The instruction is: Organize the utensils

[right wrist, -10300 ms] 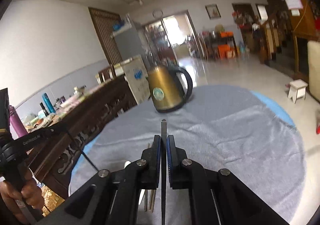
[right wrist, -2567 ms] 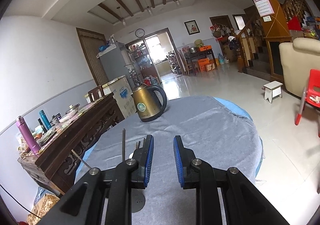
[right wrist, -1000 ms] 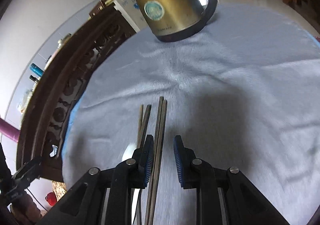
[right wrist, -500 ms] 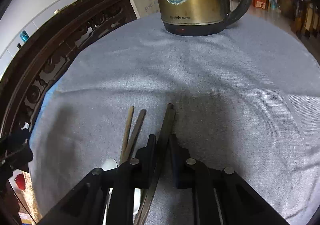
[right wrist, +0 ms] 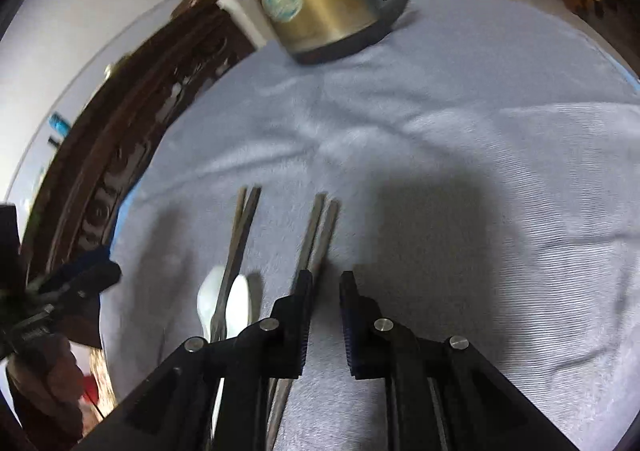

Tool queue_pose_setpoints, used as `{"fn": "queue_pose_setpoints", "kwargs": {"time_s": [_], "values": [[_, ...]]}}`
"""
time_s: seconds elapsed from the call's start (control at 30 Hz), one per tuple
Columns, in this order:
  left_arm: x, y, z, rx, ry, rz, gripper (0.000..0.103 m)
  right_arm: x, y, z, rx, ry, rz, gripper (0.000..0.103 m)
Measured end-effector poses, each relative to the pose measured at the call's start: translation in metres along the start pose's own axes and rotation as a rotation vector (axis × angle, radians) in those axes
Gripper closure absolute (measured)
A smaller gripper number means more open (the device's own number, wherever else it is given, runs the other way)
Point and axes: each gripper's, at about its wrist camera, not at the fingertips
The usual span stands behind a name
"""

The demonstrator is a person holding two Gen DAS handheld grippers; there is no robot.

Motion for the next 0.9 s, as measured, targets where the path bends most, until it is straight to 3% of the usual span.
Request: {"fn": "queue_pose_setpoints", "kwargs": {"time_s": [0.1, 0.23, 0.47, 0.53, 0.7, 0.83, 0.9], "values": [[-0.012, 0.008, -0.009, -0.006, 0.005, 0.018, 0.015, 0.000, 0.006, 0.002, -0.009, 0.013, -0.012, 0.083], [-0.022, 0.012, -0.019, -0.016, 0.008, 0.033, 0.015, -0.022, 0.009, 0.015, 0.043, -0.065, 0.026, 0.083], [-0.024, 0.020, -0.034, -0.058, -0.004, 0.017, 0.015, -0.019, 0.007, 0.011, 0.074, -0.175, 0.022, 0.094], [-0.029, 0.025, -0.043, -0.075, -0.013, 0.020, 0.015, -0.013, 0.009, 0.004, 0.027, -0.147, 0.027, 0.089], [-0.035, 0.036, -0.052, -0.073, -0.021, 0.026, 0.016, -0.009, 0.017, 0.002, -0.050, -0.051, -0.004, 0.088], [-0.034, 0.033, -0.043, -0.066, 0.008, 0.032, 0.016, -0.023, 0.016, 0.013, 0.006, -0.109, 0.006, 0.088], [-0.033, 0.030, -0.039, -0.063, 0.013, 0.037, 0.023, -0.023, 0.014, 0.018, 0.040, -0.134, 0.002, 0.089]]}}
Point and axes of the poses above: each gripper's, at about its wrist camera, not at the fingertips, and x roughly against the way its jaws point, z to its left, y to its top, and after that the axes turned 6 degrees about y, right-handed
